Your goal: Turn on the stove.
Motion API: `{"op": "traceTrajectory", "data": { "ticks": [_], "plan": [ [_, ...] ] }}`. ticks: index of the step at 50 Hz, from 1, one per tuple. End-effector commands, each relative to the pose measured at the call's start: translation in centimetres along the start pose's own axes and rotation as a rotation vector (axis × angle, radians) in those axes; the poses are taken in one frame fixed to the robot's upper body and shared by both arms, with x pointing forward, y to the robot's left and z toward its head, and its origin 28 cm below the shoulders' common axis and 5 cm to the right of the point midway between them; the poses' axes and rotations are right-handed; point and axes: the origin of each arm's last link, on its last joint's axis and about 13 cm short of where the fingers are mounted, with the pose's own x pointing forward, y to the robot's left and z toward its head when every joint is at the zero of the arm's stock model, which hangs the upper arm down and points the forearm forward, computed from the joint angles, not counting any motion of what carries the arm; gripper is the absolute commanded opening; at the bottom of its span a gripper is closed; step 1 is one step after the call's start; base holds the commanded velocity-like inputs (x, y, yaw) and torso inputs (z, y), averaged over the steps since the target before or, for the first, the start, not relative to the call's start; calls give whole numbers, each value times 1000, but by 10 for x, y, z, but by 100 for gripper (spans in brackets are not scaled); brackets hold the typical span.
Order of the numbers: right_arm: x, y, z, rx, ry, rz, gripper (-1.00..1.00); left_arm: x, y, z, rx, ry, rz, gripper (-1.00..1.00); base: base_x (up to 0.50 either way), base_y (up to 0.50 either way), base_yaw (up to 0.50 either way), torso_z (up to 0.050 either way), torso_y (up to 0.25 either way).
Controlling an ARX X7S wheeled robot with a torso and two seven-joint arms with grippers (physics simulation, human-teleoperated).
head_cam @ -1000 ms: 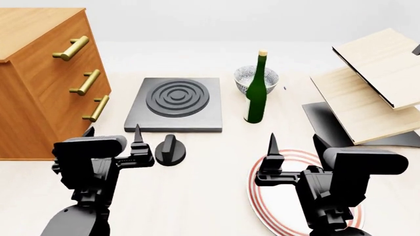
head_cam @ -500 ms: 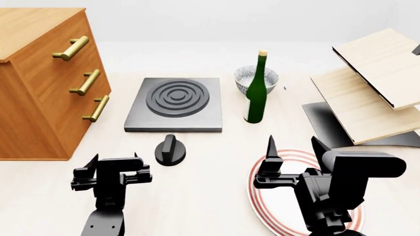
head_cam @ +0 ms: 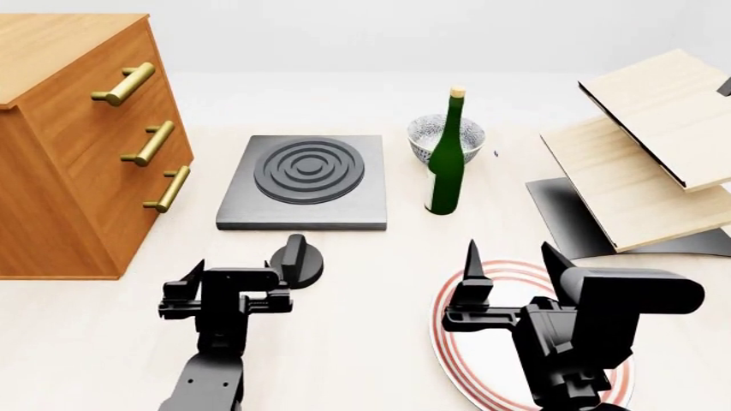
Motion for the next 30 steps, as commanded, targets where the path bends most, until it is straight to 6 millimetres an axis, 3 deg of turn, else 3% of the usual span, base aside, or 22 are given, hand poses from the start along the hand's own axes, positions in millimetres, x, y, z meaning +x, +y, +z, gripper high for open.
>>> {"op": "traceTrajectory", "data": {
  "ticks": [1,10,17,23,30],
  "plan": [
    [0,-2,-2,4,3,-6,100,4,-18,7,-1,-12,-56,100,0,0,0,0,0],
    [0,-3,-1,6,0,-11,100,-8,-42,4,5,4,-149,100,0,0,0,0,0],
    [0,-4,-1,8,-2,-15,100,-19,-57,13,-9,-3,-222,100,0,0,0,0,0],
    [0,-4,0,12,-5,-13,100,-38,-57,53,-77,-48,-288,100,0,0,0,0,0],
    [-1,-4,-1,15,-2,-16,100,-62,-27,115,-154,-93,-262,100,0,0,0,0,0]
  ]
}}
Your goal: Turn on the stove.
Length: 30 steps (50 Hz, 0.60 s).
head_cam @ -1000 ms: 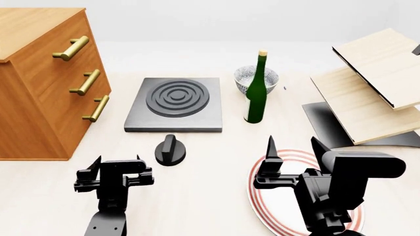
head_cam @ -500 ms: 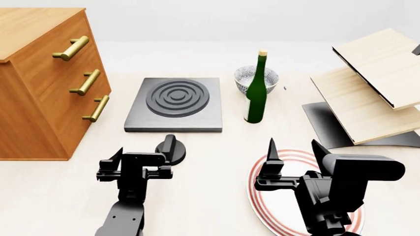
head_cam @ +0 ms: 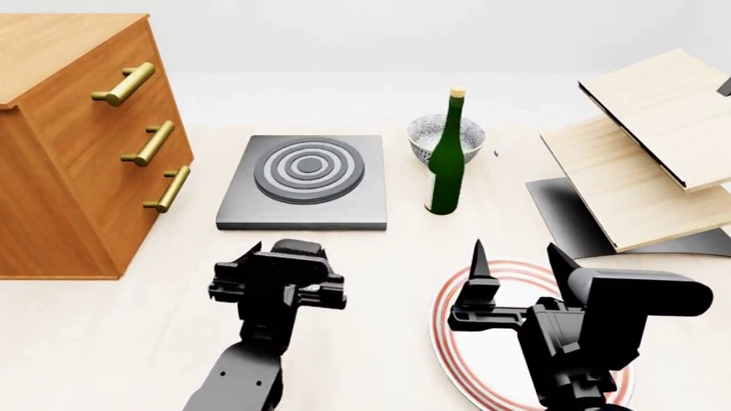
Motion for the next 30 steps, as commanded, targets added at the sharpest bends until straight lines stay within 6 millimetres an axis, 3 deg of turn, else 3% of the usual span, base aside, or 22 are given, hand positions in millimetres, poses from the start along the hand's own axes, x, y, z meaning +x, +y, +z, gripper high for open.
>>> {"op": "traceTrajectory", "data": {
  "ticks": [1,11,30],
  "plan": [
    [0,0,-1,5,2,-2,100,-43,10,74,-63,-82,-37,100,0,0,0,0,0],
    [0,2,-2,-1,8,3,100,-66,31,84,-65,-96,20,100,0,0,0,0,0],
    [1,1,-5,1,18,-3,100,-68,34,75,-67,-66,32,100,0,0,0,0,0]
  ]
}}
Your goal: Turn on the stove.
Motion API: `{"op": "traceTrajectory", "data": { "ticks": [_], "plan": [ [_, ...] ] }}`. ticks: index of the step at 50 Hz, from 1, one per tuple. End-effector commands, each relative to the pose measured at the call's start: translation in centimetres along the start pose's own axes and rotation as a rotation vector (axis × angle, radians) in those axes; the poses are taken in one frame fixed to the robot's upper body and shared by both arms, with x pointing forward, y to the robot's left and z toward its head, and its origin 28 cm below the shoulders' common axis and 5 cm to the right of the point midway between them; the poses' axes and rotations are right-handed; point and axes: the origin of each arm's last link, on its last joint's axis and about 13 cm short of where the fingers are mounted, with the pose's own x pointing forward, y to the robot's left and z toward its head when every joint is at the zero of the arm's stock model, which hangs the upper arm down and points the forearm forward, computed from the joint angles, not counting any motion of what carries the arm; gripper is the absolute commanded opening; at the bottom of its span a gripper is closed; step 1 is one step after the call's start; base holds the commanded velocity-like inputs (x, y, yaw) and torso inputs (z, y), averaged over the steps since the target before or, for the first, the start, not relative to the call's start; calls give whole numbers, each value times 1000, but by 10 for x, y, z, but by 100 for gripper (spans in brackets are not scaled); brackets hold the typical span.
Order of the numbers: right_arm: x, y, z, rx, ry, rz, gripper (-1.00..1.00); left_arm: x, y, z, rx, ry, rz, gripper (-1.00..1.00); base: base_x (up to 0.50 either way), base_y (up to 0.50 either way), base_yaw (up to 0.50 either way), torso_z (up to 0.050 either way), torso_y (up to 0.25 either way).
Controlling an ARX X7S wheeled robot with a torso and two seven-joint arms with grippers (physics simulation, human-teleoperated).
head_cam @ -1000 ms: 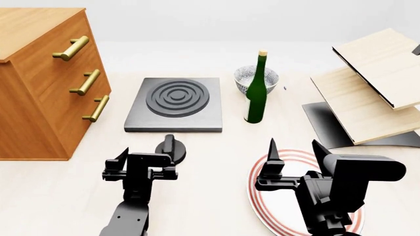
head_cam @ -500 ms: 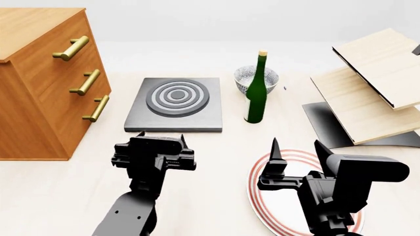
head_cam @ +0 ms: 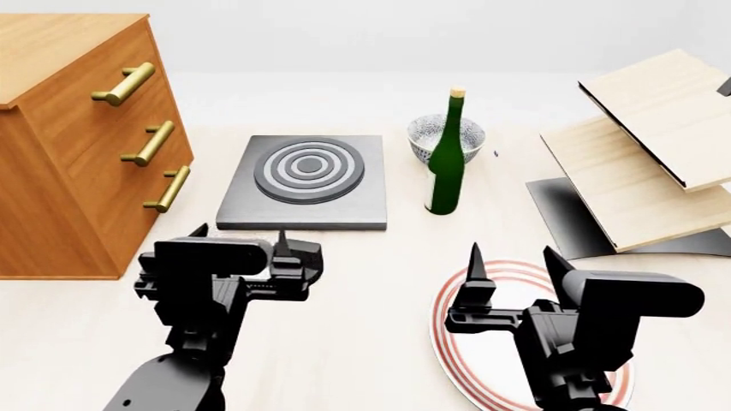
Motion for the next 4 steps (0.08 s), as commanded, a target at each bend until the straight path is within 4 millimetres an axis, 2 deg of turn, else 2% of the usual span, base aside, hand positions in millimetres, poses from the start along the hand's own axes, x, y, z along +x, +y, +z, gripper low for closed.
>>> {"op": "traceTrajectory", "data": {
  "ticks": [1,4],
  "plan": [
    [1,0,-1,2,6,-3,100,-6,3,2,0,4,3,100,0,0,0,0,0],
    [1,0,-2,3,7,-2,100,-6,3,2,-2,1,3,100,0,0,0,0,0]
  ]
}}
